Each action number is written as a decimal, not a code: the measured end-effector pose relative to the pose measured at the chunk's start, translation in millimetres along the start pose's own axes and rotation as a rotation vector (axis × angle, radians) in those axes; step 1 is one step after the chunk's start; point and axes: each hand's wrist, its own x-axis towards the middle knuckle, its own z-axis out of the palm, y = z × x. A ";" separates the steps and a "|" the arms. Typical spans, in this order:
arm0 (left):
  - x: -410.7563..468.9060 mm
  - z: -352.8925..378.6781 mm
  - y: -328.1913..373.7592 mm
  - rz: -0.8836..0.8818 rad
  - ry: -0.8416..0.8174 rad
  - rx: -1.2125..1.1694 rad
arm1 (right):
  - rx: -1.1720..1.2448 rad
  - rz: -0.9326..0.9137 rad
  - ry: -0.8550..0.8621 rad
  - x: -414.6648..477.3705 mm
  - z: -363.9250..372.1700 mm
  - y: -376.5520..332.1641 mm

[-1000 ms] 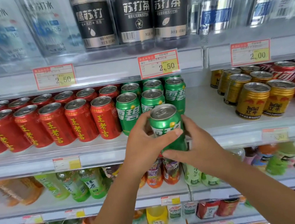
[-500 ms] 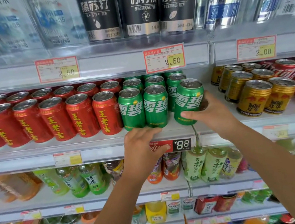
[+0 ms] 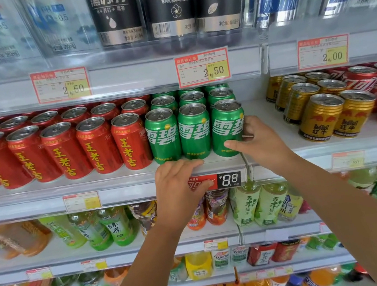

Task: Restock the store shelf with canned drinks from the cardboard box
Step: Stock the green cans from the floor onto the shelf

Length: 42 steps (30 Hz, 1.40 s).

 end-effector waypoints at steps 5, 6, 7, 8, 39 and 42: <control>1.6 -4.4 3.6 -0.018 -0.015 -0.003 | -0.087 -0.074 -0.007 -13.8 -4.1 -10.7; 0.9 -6.4 7.9 -0.022 0.003 -0.002 | -0.094 -0.111 0.019 -21.9 -6.9 -11.3; -0.8 -9.1 14.7 -0.017 0.038 -0.011 | -0.097 -0.139 0.059 -32.1 -10.4 -10.3; -4.0 -11.1 24.1 0.008 0.083 -0.031 | -0.097 -0.161 0.115 -44.2 -15.1 -7.2; -584.7 512.2 -54.1 -0.661 -1.578 0.093 | -0.132 1.356 -0.130 -451.2 165.5 737.6; -630.0 565.9 -74.6 -0.812 -1.523 0.092 | -0.135 1.342 -0.105 -457.0 200.7 799.0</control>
